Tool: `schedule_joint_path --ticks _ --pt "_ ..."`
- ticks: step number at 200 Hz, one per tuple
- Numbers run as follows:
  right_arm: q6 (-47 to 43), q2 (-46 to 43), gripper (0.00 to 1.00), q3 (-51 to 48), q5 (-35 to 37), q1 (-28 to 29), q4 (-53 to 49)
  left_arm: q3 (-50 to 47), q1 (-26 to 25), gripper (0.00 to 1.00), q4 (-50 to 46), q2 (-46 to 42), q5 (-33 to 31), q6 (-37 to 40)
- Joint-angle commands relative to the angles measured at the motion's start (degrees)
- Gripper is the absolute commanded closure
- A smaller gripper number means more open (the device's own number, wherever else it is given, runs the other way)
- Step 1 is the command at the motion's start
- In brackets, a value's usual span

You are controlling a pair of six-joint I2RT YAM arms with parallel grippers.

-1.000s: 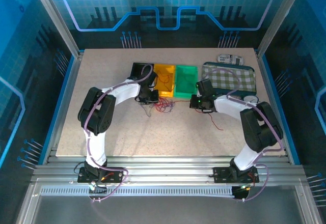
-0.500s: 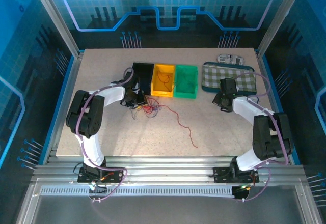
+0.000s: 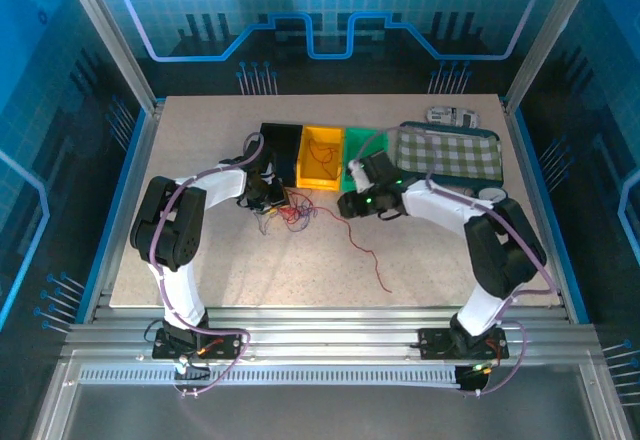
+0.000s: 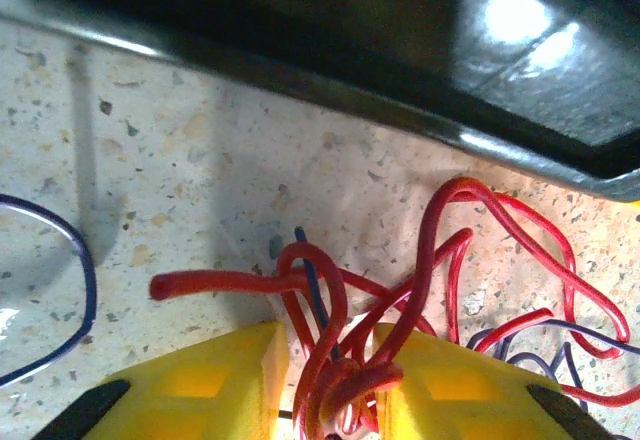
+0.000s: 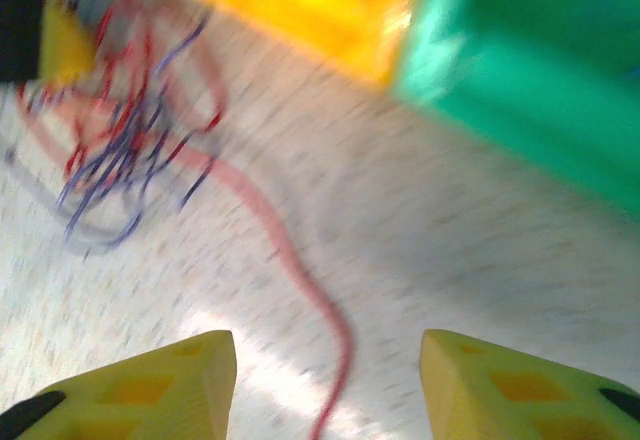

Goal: Untangle the cables

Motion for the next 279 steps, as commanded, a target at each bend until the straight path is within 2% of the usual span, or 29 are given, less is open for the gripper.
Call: schedule_joint_path --ticks 1,20,55,100,137,196,210,221,236,246,263,279 --pt "-4.66 2.93 0.49 1.61 3.11 3.12 -8.96 -0.30 0.06 0.74 -3.24 2.58 -1.33 0.61" --pt "-3.41 4.19 0.49 2.41 7.41 3.48 -10.32 -0.32 0.06 0.74 -3.13 2.61 -1.30 0.64" --pt "-2.65 6.00 0.50 3.41 8.43 4.94 -13.18 -0.32 -0.01 0.74 -2.77 2.76 -1.52 0.82" --pt "-0.14 0.08 0.46 0.79 13.18 6.74 -22.48 -0.80 -0.02 0.74 -1.90 2.96 -1.17 0.90" --pt "2.95 -8.15 0.44 -4.98 12.59 6.79 -26.51 -0.81 -0.02 0.74 -1.41 3.44 -0.96 0.97" --pt "3.25 -14.11 0.47 -10.91 3.78 8.48 -26.61 0.25 -0.02 0.74 -1.46 4.67 -0.52 1.17" --pt "3.24 -13.26 0.52 -10.93 4.08 8.26 -25.71 0.25 -0.02 0.74 -1.37 4.69 -0.51 1.01" --pt "3.10 -12.39 0.61 -12.53 3.71 7.65 -23.93 0.04 -0.02 0.74 -1.03 4.58 -0.26 0.94" --pt "3.83 -11.44 0.87 -12.60 3.14 5.96 -21.30 0.03 -0.05 0.71 -1.02 4.36 0.07 0.89" --pt "4.82 -11.63 0.98 -12.43 3.14 4.57 -19.96 -0.08 0.06 0.64 -0.81 4.03 0.77 0.91" --pt "6.14 -13.46 1.00 -12.28 4.82 2.38 -18.12 -1.08 0.28 0.52 0.79 2.76 2.75 0.97" --pt "6.90 -14.70 1.00 -12.53 4.61 -0.22 -16.70 -3.06 0.96 0.45 4.43 0.87 6.16 0.86"
